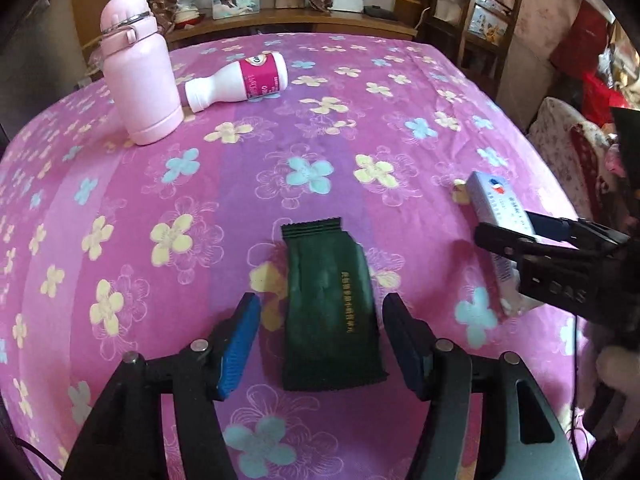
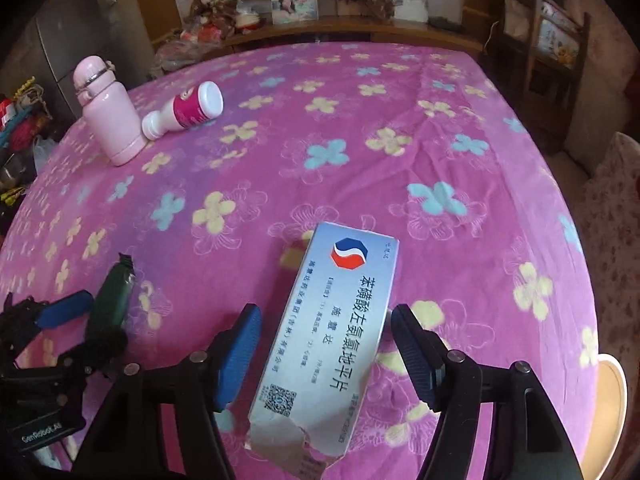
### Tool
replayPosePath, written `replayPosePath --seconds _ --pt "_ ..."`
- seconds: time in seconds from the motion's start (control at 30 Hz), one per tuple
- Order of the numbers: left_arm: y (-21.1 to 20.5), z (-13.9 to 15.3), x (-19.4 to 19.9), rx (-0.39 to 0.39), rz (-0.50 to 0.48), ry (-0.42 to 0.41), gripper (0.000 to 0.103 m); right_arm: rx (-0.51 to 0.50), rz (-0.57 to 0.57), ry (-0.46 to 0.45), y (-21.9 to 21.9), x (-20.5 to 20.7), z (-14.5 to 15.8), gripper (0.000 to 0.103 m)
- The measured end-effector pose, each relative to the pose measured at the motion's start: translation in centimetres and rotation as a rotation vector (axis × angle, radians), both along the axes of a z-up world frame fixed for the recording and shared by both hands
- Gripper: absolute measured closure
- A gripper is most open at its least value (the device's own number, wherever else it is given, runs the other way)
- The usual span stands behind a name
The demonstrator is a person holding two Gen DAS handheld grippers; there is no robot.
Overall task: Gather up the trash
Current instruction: 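Grasp the white medicine box with the right tool while the left tool holds the green packet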
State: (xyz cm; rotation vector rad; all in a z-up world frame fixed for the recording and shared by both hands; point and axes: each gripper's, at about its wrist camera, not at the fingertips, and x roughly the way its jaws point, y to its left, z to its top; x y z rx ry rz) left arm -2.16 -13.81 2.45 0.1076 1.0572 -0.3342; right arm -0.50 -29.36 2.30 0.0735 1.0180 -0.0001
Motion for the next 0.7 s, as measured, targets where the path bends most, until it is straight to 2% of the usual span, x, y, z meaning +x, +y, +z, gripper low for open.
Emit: replayPosePath --seconds 0.03,0.07,0.1,0.13,0.27,0.37,0.7 --pt "0.0 -0.3 0.1 0.002 0.009 0.007 0.039 0.000 0.003 -0.005 0.0 -0.2 -0.1 0.036" --pt "0.1 -0.3 0.0 -0.004 0.014 -0.002 0.041 -0.005 0.007 -0.011 -0.1 -0.5 0.0 0.048" --pt "0.0 -0.3 -0.1 -0.017 0.008 -0.002 0.047 -0.002 0.014 -0.013 -0.2 -0.9 0.1 0.048" --pt "0.0 -0.3 -0.1 -0.014 0.005 -0.009 0.065 0.013 0.017 -0.014 -0.4 -1.3 0.3 0.048" --pt "-0.1 0.2 -0.9 -0.057 -0.016 0.008 0.076 0.036 0.016 -0.070 -1.4 -3.9 1.6 0.048" --pt "-0.6 1.2 -2.1 -0.072 -0.029 -0.021 0.076 0.098 0.003 -0.086 -2.5 -5.8 2.6 0.048" --pt "-2.9 4.1 -6.1 -0.100 -0.088 -0.090 0.076 0.104 -0.011 -0.138 -3.5 -11.2 4.8 0.048"
